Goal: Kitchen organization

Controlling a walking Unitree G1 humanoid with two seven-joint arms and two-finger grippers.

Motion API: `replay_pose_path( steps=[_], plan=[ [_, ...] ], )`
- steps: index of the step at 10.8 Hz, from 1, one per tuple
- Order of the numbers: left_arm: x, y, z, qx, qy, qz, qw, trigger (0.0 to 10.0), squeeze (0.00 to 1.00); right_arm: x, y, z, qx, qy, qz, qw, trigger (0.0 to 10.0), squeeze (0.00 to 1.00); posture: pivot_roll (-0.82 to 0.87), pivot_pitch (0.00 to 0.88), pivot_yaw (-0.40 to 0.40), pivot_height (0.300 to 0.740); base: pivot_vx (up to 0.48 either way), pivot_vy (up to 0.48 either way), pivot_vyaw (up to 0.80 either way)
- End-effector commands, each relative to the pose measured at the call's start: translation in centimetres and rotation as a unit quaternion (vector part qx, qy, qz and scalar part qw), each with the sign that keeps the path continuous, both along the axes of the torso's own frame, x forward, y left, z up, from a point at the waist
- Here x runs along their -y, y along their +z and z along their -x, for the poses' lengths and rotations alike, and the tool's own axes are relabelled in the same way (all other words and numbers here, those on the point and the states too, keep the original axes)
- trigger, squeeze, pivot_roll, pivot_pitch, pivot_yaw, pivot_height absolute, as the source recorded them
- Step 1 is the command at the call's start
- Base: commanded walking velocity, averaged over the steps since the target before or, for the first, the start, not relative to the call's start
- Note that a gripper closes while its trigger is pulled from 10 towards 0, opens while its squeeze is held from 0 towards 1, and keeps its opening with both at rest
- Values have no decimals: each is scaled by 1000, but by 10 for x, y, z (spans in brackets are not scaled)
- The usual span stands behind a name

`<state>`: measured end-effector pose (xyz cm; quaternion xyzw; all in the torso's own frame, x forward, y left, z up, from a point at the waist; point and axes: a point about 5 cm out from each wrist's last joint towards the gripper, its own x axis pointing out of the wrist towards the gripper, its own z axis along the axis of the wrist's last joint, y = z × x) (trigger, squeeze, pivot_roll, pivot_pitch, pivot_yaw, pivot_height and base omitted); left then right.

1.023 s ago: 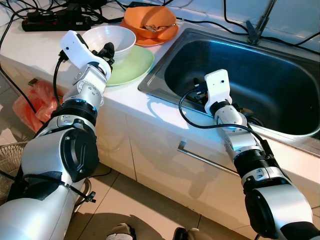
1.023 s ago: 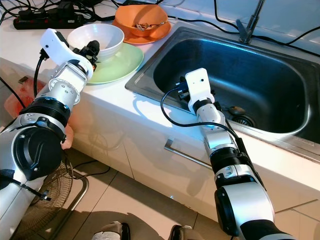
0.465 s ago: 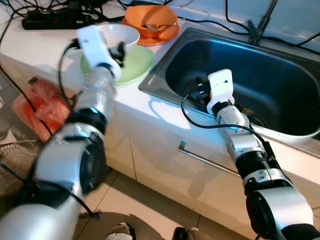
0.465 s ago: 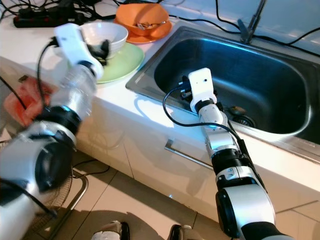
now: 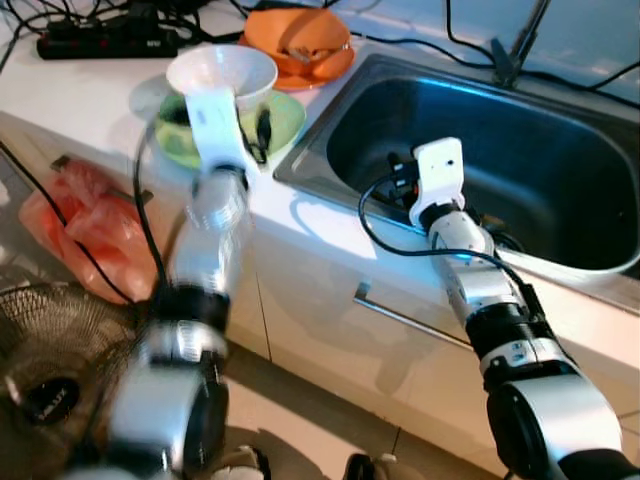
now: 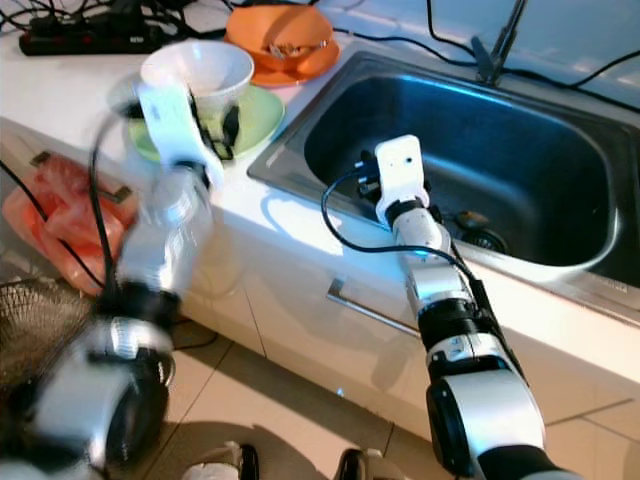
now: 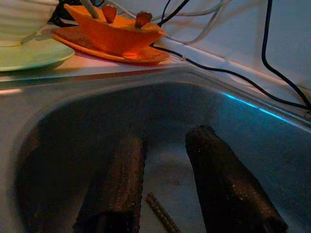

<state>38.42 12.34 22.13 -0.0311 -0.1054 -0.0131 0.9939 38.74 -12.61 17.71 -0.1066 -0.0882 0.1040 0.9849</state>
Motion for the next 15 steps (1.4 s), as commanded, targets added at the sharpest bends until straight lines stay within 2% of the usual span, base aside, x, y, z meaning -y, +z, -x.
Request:
replay_pose_path(
  steps=[1,2,3,4,5,7,9,11,13,15],
  plan=[
    [4,5,4,12,1,-10,1000,10000,0,3,-11,3,-21,-2,-9,1000,10000,0,86,135,-30,740,0,0,0],
    [3,6,9,24,8,-40,999,10000,0,1,-10,3,-17,0,-12,1000,10000,0,84,133,-27,740,0,0,0],
    [2,6,10,32,11,-51,998,10000,0,0,-9,3,-14,-2,-16,1000,10000,0,84,133,-23,740,0,0,0],
    [4,4,14,48,14,-89,995,10000,0,-1,-7,3,-7,-3,-22,1000,10000,0,84,135,-23,740,0,0,0],
    [5,1,17,59,22,-101,993,10000,0,-1,-4,4,4,-3,-37,999,10000,0,82,140,-23,740,0,0,0],
    [1,3,20,73,39,-103,991,10000,0,-1,3,5,24,-1,-63,998,10000,0,82,139,-23,740,0,0,0],
    [-3,5,20,75,47,-102,991,10000,0,-1,3,4,18,-5,-79,997,10000,0,85,133,-23,740,0,0,0],
    [2,6,23,80,45,-101,991,10000,0,-1,4,4,19,-3,-84,996,10000,0,83,127,-20,740,0,0,-259],
    [2,8,23,84,44,-99,991,10000,0,-1,5,3,20,-1,-86,996,10000,0,82,121,-18,740,0,0,-800],
    [3,12,23,91,43,-98,990,10000,0,-1,9,4,31,-2,-83,996,10000,0,83,118,-18,740,0,0,0]
  ],
)
